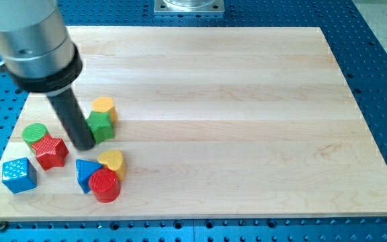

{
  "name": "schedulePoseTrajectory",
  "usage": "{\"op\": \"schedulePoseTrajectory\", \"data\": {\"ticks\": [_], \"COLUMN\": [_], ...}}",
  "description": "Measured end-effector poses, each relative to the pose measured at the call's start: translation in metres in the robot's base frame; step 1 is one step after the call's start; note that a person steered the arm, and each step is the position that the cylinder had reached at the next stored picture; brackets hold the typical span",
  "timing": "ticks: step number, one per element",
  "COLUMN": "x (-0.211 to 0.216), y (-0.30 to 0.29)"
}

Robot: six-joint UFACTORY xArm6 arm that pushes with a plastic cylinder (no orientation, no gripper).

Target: Make a triangle with the green blocks and the hexagon

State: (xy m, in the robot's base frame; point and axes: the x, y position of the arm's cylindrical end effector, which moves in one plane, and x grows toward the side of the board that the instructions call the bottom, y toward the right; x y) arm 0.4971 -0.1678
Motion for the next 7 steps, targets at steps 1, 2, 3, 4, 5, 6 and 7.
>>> {"op": "schedulePoseTrajectory", "data": {"ticks": [1, 2, 3, 4, 5, 6, 7], "x": [-0.033, -0.078, -0.089, -0.113, -0.120, -0.116, -0.131], "y": [0.030, 0.052, 0.053, 0.056, 0.105, 0.137, 0.086]}}
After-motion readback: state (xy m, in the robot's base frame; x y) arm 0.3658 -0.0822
